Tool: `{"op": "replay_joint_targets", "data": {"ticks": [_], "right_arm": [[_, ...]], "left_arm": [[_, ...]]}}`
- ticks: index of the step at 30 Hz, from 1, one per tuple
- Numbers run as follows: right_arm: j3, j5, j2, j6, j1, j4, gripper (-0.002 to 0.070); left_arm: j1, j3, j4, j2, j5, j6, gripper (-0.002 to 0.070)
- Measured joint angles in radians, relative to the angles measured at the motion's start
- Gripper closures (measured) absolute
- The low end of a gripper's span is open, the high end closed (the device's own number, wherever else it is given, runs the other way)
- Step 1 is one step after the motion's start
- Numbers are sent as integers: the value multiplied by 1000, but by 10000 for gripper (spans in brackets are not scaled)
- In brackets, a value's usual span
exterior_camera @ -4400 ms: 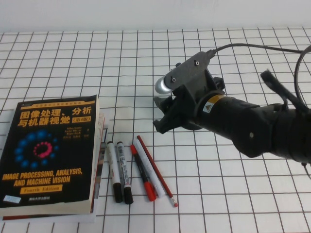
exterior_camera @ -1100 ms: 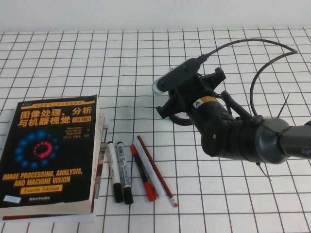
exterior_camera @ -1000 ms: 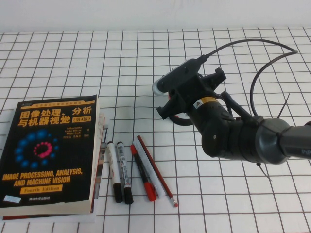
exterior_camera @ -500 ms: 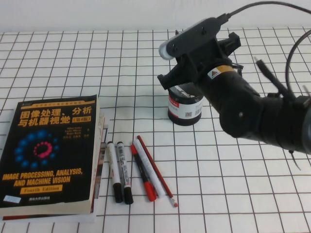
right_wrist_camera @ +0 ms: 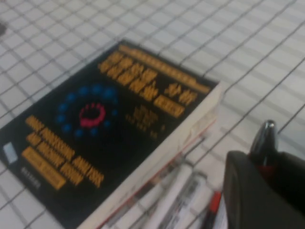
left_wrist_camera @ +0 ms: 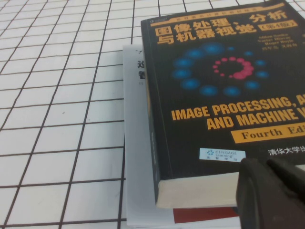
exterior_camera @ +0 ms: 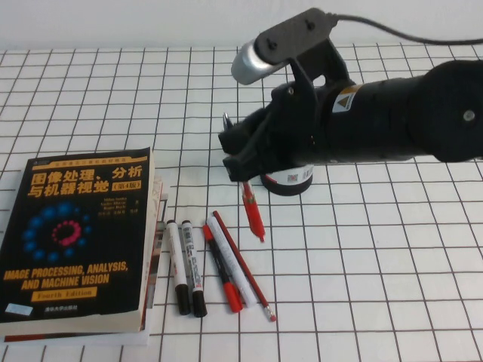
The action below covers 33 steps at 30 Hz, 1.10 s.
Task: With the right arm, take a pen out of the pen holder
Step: 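Take a marker out of the pen holder and lay it on the table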
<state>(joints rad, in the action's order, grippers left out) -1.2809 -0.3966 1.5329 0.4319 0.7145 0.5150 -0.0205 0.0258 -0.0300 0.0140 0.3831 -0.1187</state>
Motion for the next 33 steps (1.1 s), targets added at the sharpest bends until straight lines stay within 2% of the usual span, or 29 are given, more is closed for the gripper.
{"op": "replay_joint_targets", "data": {"ticks": [6,13,33], "right_arm": [[-104,-330,80,-296,-15,-193,598],[-257,-558,256,-388,-20,-253,598],[-580,-646,658,-394,-67,-265,598]], "left_arm": [[0,0,0,0,0,0,679],[0,0,0,0,0,0,679],[0,0,0,0,0,0,679]]}}
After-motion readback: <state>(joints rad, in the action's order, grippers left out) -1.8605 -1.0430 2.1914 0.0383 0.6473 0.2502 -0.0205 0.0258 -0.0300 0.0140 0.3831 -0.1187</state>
